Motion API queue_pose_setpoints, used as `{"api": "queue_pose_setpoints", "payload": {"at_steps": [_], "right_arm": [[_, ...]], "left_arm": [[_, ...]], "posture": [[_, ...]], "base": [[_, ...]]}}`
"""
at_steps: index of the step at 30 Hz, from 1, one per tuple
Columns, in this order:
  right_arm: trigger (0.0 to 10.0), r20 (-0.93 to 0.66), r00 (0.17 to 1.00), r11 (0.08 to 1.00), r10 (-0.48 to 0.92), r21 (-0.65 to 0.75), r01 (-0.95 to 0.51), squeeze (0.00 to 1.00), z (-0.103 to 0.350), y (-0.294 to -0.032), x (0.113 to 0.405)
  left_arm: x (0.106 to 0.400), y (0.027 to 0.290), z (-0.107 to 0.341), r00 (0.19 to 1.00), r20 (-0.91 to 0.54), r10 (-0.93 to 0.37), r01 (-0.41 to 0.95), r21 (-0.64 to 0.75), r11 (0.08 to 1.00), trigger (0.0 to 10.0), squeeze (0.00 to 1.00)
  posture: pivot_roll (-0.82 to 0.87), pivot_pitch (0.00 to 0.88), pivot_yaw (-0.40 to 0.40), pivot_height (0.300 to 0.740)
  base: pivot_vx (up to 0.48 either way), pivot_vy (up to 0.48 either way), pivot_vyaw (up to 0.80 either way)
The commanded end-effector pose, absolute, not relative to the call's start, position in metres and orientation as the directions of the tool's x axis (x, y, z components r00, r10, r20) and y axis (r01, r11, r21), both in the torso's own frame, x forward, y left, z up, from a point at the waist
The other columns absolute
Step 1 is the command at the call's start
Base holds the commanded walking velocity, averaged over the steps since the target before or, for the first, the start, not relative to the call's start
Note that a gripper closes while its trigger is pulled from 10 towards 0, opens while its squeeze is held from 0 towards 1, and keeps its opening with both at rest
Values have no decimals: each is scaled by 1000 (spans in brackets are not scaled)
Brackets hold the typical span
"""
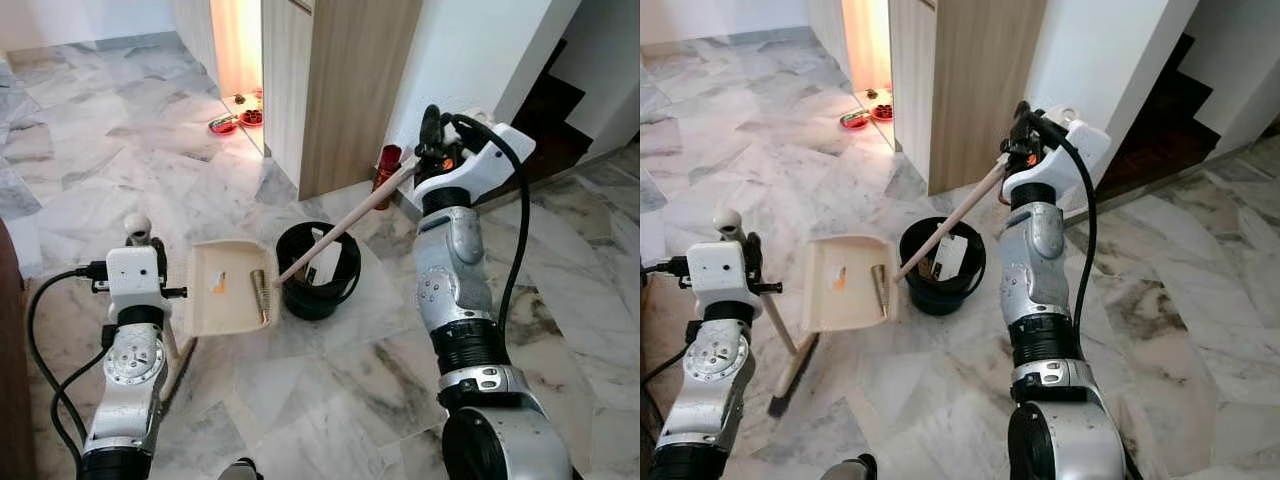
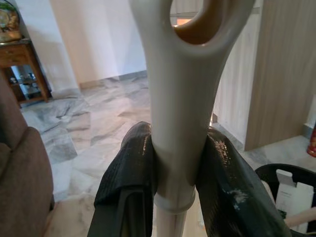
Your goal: Sweep floor
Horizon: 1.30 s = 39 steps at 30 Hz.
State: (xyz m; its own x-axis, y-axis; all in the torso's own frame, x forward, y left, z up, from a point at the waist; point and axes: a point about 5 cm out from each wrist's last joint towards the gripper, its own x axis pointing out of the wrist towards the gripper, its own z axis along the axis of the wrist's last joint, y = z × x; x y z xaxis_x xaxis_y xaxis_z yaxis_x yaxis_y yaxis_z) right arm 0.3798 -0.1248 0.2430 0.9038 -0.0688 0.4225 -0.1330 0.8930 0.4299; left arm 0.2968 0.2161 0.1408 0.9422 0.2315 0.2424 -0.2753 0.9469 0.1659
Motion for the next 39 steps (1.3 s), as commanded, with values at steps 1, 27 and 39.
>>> {"api": "queue_pose_setpoints", "payload": {"at_steps": [1,27,39], "right_arm": [[10000,509,852,886,-120,442,-140,0,268,-131,378],[10000,533,818,936,-218,350,22,0,278,-156,382],[10000,529,817,927,-228,374,16,0,277,-155,382]], "left_arm": [[296,212,148,931,295,214,-273,175,946,10000,0],[294,204,144,933,297,205,-264,176,948,10000,0],[293,208,146,930,299,214,-275,181,944,10000,0]], "posture": [[256,1,-120,740],[249,26,-140,740],[255,42,-131,740]], "base": [[0,0,0],[0,0,0],[41,0,0]]}}
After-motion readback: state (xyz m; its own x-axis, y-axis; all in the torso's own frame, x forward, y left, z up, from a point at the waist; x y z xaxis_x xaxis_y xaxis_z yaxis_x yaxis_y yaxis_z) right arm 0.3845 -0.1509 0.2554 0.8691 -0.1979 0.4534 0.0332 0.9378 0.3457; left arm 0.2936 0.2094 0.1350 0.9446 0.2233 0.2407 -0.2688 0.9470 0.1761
